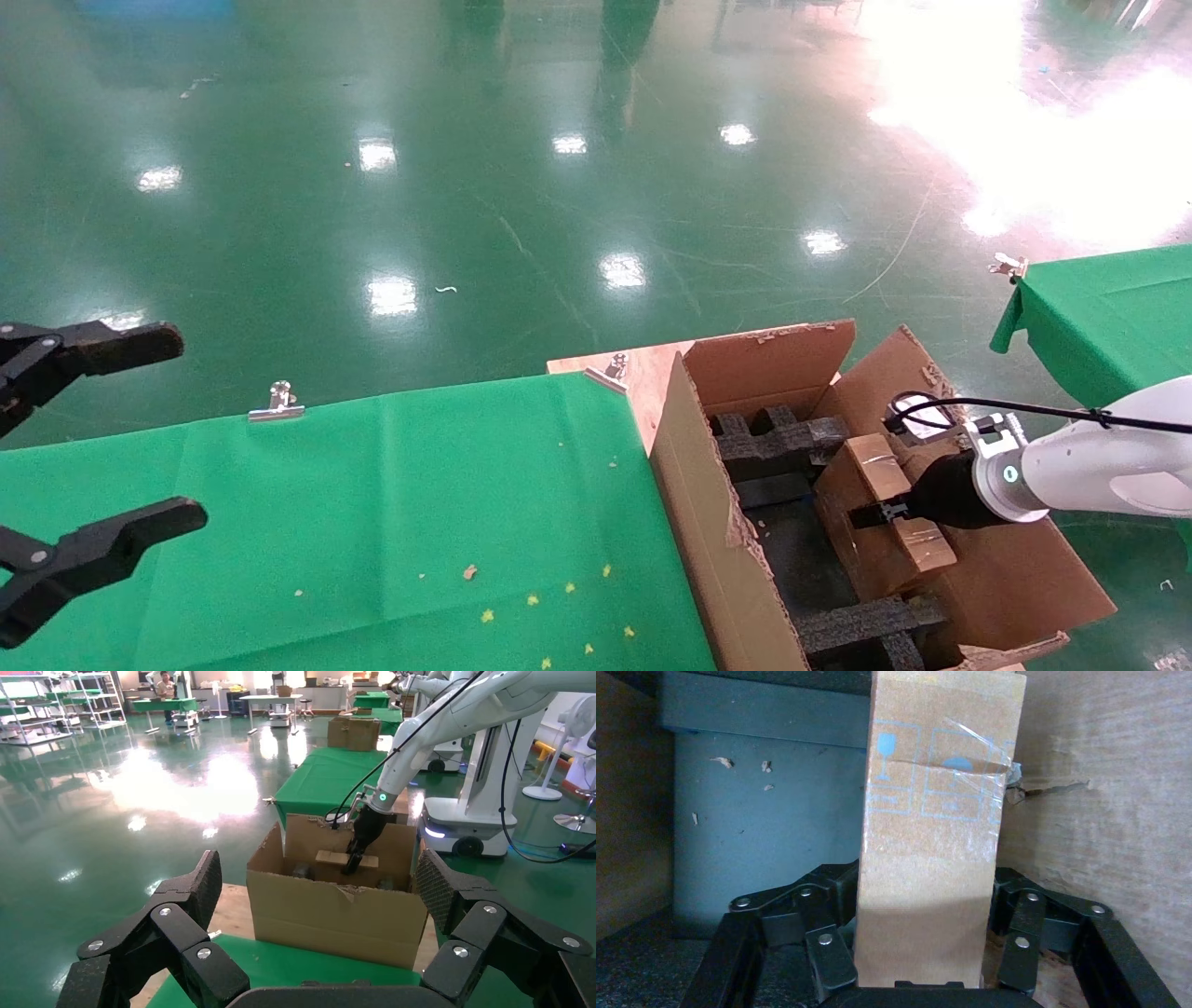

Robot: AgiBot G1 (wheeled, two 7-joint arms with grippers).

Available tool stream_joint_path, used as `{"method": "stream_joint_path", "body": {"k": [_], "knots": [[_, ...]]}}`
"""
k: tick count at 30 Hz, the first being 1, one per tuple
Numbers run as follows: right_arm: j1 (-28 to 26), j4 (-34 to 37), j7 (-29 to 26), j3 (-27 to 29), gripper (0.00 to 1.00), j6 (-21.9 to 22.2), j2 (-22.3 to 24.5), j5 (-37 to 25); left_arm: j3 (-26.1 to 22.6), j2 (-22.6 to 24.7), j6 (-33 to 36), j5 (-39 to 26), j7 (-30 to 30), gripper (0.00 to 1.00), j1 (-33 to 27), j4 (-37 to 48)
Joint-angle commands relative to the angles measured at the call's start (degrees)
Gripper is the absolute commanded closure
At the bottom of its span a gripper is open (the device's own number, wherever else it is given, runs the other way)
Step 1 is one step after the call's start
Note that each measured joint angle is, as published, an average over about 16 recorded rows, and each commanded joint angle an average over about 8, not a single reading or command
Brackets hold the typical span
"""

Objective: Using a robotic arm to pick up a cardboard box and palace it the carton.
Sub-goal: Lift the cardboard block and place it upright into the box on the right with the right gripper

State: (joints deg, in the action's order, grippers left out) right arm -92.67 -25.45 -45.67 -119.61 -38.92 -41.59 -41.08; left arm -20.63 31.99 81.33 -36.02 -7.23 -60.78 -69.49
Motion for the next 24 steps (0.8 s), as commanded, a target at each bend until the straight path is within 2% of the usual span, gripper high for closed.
{"method": "stream_joint_path", "body": {"k": [1,24], "knots": [[-0.06,-0.14,-0.07,-0.04,0.0,0.04,0.05,-0.04,0.0,0.0,0.0,0.0,0.0,0.0,0.0,0.0],[-2.05,-1.37,0.56,0.08,0.0,-0.24,0.91,-0.45,0.0,0.0,0.0,0.0,0.0,0.0,0.0,0.0]]}}
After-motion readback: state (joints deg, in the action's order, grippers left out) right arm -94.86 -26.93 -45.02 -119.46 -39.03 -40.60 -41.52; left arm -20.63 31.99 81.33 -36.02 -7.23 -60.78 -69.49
